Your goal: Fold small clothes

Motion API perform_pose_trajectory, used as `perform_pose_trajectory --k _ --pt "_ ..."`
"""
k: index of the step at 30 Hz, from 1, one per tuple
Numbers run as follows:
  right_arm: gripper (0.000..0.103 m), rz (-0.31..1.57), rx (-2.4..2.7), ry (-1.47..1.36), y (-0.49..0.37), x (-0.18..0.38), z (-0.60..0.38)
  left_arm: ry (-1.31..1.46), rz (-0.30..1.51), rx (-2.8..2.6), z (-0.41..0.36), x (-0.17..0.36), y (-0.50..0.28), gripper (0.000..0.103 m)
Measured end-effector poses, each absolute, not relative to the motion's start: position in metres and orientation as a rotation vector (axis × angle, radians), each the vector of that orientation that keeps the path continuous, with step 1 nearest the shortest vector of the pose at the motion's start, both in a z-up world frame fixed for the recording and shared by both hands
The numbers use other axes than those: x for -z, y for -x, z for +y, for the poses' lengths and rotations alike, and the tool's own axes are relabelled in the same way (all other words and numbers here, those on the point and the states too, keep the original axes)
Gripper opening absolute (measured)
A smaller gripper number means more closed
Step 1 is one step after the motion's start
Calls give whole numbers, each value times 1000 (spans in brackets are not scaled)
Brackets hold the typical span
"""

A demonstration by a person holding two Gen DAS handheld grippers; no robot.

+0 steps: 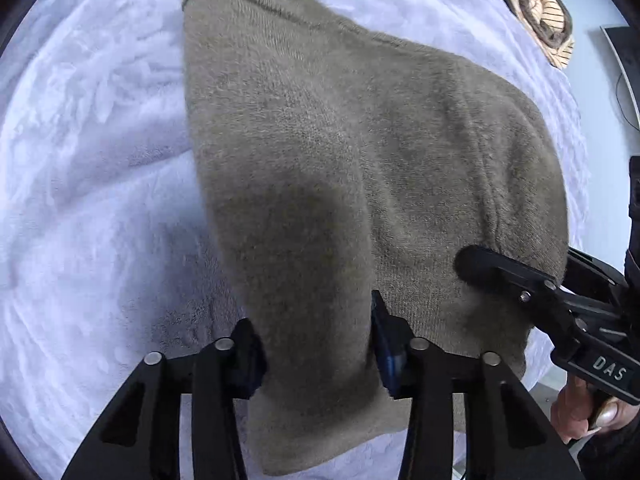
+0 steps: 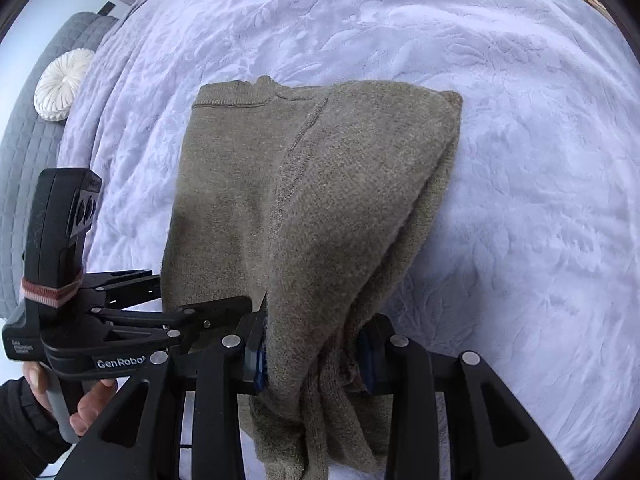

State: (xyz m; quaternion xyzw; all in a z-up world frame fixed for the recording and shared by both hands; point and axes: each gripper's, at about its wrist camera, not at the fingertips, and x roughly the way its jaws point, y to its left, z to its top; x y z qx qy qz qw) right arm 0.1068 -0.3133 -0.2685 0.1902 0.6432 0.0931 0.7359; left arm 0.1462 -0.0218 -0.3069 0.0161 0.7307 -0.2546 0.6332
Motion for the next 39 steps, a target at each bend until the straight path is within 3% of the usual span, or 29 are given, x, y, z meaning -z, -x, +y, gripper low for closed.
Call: perform_pose_trajectory --k 19,39 --pt "37 1351 -318 -289 -60 216 -254 -100 1555 547 -7 230 -83 41" --pt "37 1358 -360 -249 -3 217 -235 -142 1551 526 -45 232 -58 41"
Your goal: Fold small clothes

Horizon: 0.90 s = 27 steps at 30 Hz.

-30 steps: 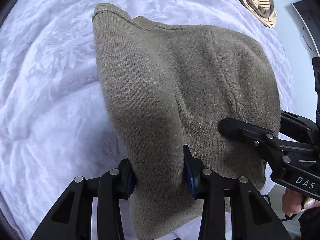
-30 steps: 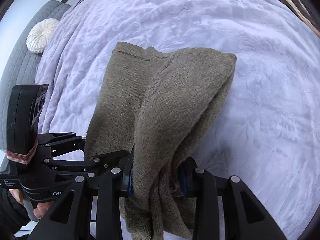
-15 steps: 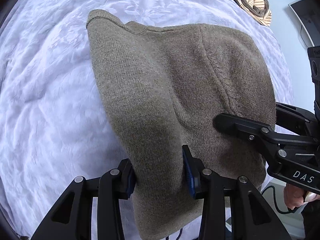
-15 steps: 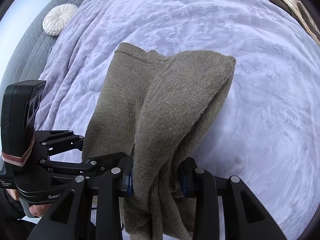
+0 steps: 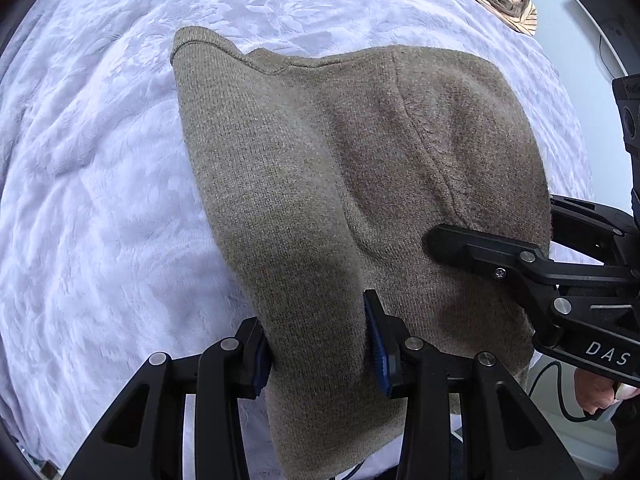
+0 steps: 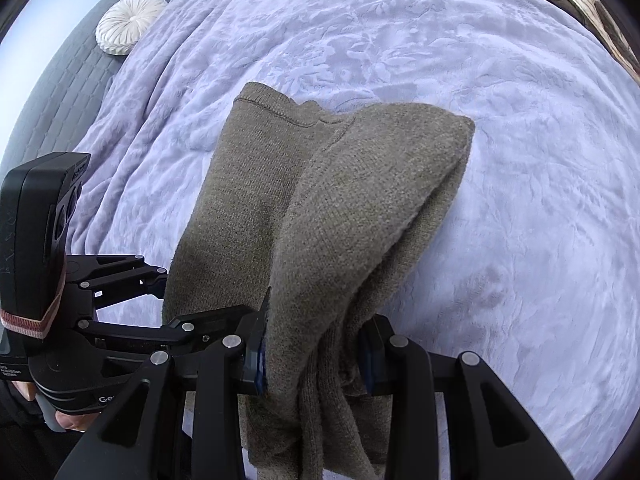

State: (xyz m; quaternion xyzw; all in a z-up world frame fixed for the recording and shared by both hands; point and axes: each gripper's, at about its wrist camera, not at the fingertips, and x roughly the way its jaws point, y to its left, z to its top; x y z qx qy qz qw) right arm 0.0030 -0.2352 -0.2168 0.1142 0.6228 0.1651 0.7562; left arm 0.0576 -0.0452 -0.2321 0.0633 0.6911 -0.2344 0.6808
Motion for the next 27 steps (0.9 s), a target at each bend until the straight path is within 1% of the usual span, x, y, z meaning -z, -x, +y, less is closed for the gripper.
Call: perform_pose_trajectory --k 13,21,27 --pt "37 1377 -387 -224 7 221 -235 -165 1574 529 -53 235 -52 41" --pt "37 1437 -395 -237 16 248 -236 -158 1639 489 -53 250 -55 42" --pt "37 1469 -391 -265 16 267 -248 -80 1666 449 -47 255 -63 44"
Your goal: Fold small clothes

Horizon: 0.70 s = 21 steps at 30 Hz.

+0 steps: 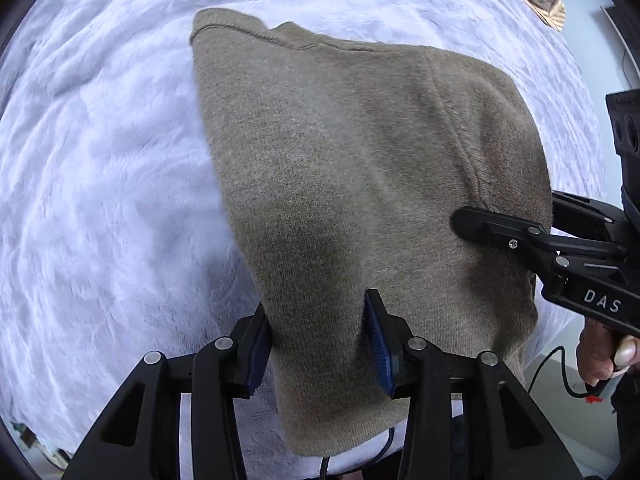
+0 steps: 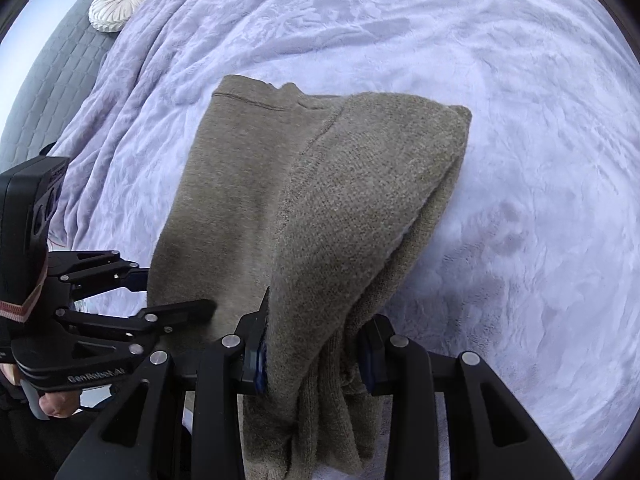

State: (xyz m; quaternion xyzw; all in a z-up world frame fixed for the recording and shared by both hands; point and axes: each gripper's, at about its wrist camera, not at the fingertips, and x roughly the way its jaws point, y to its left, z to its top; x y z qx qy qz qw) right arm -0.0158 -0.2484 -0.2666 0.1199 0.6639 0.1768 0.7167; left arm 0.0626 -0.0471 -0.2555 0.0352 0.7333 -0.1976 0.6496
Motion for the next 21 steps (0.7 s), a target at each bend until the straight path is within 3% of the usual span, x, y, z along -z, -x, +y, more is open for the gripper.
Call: perform_pose_trajectory --k 2,5,6,7,8,12,17,21 --pt "38 1473 -395 -265 16 271 -250 -73 1666 438 -48 254 -64 44" --pt "43 1484 -388 -255 14 279 -252 -96 1664 404 -50 252 -63 57" --pt "46 1490 -370 -252 14 283 -255 -110 1666 385 -46 250 -63 68" --pt "54 1501 -352 -252 13 287 -258 -127 1665 360 -46 249 -64 80" --pt "60 1512 -337 -257 13 290 -261 -140 1660 343 -44 247 -65 82" --pt "62 1492 -293 -232 15 277 -266 -213 1626 325 -46 229 -71 82" --pt "62 1347 -306 -168 43 220 -256 -348 1525 355 -56 195 -73 82" --pt "63 1304 -406 -125 81 197 -230 -375 1532 372 -55 197 -71 82"
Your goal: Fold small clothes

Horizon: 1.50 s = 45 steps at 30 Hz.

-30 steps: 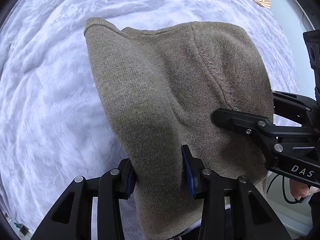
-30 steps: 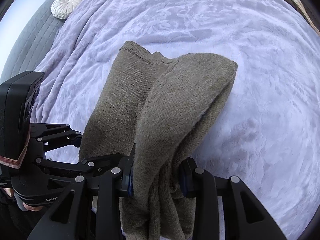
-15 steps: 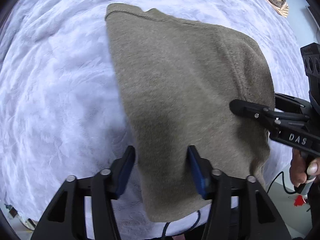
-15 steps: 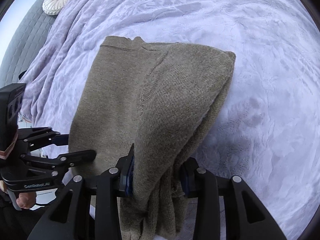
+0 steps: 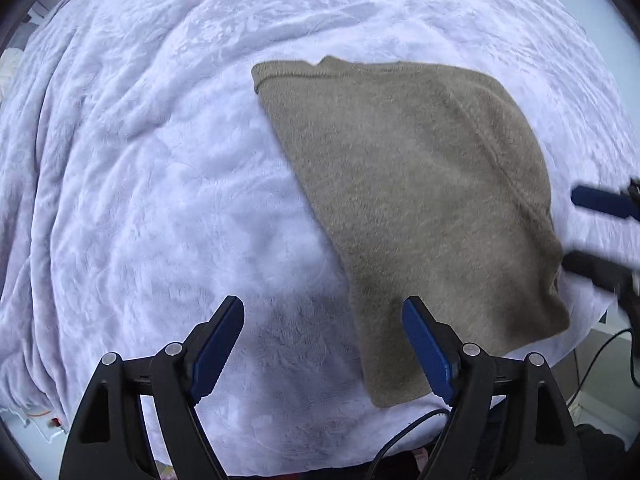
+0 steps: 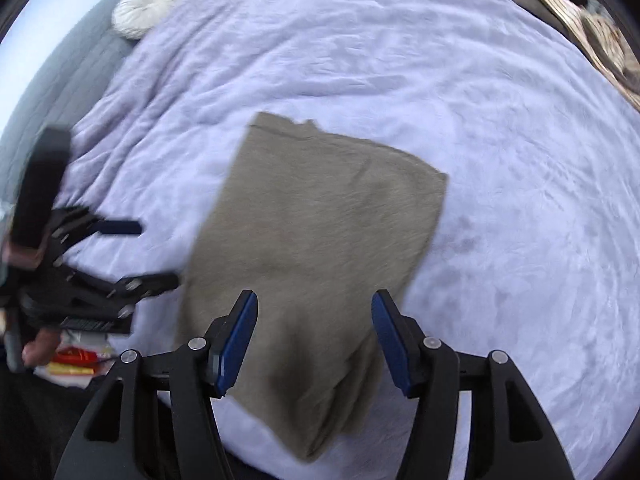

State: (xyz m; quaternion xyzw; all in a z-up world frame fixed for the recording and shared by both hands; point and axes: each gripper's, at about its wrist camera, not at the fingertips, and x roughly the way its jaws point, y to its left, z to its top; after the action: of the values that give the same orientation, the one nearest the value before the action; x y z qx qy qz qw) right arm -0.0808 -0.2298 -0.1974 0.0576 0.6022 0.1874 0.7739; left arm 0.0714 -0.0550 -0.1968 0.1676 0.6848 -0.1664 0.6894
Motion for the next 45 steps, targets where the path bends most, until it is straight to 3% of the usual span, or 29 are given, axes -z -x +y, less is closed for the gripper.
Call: perform_pose_trajectory --k 10,22,35,38,45 --pt "61 1524 -243 -196 124 283 -210 -414 1645 355 -29 265 -35 82" --pt "63 1373 -263 -185 66 216 -219 -340 1521 403 -58 214 -72 82" --pt "62 1497 -360 -79 2 266 -227 -440 1595 367 -102 268 -104 82" --pt "62 1501 -365 -97 -2 274 -231 -455 1596 333 -100 283 -111 99" --pt "63 1506 -381 -82 -7 273 -231 -423 1612 336 -91 293 -120 101"
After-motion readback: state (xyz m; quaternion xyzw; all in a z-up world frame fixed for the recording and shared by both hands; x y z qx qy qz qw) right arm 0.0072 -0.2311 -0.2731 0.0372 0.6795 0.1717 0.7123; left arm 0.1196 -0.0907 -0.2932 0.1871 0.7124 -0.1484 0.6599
